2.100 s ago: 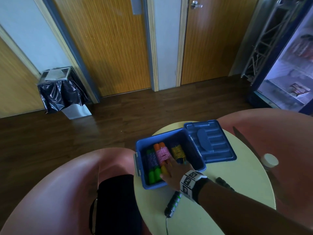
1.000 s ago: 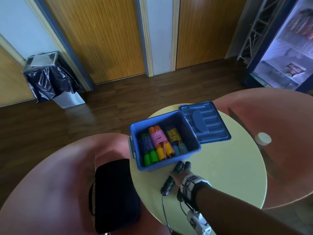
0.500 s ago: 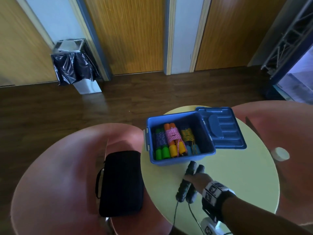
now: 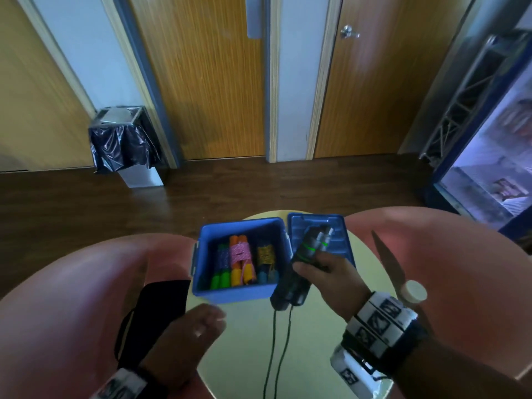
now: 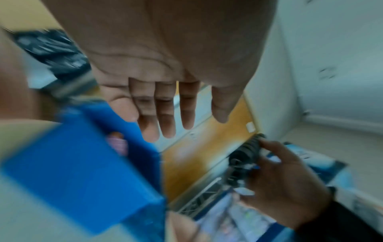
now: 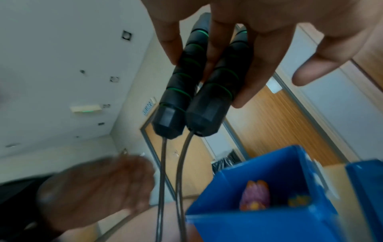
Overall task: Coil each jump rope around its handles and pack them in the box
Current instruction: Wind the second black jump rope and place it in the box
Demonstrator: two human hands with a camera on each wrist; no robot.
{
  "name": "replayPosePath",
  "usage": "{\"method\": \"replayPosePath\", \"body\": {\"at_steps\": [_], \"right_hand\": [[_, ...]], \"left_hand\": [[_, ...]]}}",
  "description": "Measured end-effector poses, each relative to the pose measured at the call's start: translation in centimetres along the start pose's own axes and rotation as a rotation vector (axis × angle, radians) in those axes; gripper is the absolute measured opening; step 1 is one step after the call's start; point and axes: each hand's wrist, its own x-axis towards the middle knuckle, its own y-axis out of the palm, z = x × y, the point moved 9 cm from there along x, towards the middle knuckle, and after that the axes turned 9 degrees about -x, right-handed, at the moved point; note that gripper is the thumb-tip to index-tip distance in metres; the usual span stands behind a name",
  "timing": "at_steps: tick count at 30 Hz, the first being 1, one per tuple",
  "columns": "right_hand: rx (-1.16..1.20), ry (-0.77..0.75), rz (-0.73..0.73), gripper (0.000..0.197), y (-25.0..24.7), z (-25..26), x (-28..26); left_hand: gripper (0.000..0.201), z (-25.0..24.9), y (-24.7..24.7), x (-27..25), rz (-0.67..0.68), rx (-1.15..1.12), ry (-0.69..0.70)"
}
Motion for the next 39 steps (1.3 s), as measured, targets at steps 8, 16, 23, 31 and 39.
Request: {"method": "replayPosePath", "body": {"at_steps": [8,16,23,31,39], "right_hand": [[0.184,-0.175,-0.042,0.03,-8.0,4.9,-0.6],[0.222,-0.267,-0.042,0.036,-12.2,3.4,-1.4],[-0.968,-0.826,-0.148,0.112,-14.6,7.1,-4.5],[-1.158,-0.8,0.085,0.049,-13.2,9.2,-5.0],[-1.152,-0.746,0.055,0.039,-12.3,10.2,-3.9]], "left_hand": [[0.04,-16.4,10.7,3.4,-0.092,-0.376,0.317],[0.015,-18.5,13.7,3.1,-0.12,-0.544,0.216],[0.042,-18.0,12.9,2.9,0.014,-0.404,0.061],[0.043,-21.5,11.9,2.6,0.2,-0.38,0.107],[0.053,-21.0,11.3,2.5,-0.251,-0.7,0.154]]}}
